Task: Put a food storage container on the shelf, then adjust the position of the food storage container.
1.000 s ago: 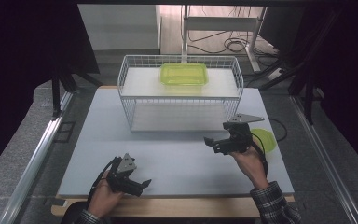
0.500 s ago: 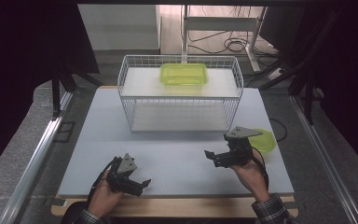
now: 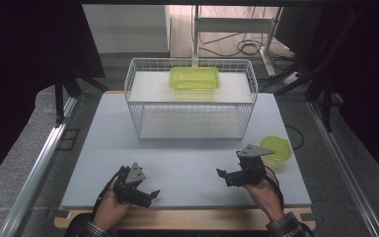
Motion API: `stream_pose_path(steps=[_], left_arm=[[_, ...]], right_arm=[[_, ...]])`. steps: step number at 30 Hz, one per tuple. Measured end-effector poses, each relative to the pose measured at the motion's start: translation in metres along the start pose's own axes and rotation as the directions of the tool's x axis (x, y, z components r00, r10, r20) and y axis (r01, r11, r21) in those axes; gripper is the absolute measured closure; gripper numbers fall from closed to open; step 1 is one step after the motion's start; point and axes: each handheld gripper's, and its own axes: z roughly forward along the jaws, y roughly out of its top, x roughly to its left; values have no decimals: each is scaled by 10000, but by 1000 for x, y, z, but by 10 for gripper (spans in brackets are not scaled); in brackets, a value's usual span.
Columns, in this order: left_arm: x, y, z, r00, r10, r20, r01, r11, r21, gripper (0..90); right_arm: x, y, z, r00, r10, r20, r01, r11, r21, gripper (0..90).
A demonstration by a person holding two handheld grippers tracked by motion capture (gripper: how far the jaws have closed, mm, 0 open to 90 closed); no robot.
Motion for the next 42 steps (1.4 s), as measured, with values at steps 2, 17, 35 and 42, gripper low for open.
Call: stream_pose_path(steps=[2, 17, 35, 42], left_arm=[[0, 0, 0, 10000, 19, -9, -19, 10000, 25, 6], [-2, 0, 3, 9998, 185, -72, -184, 9997, 165, 6], [-2, 0, 4, 9997, 240, -91, -237, 9994, 269, 6], [-2, 0, 5, 9997, 241, -105, -238, 9993, 292, 6]], right_arm=[[-1, -4, 1, 10000, 36, -13, -36, 10000, 60, 26], [-13, -20, 5, 9979, 516, 396, -542, 9963, 668, 26], [-67, -3, -34, 9780, 1658, 1266, -1693, 9854, 171, 560], [-97, 0, -45, 9660, 1678, 1969, -1717, 9851, 30, 769]])
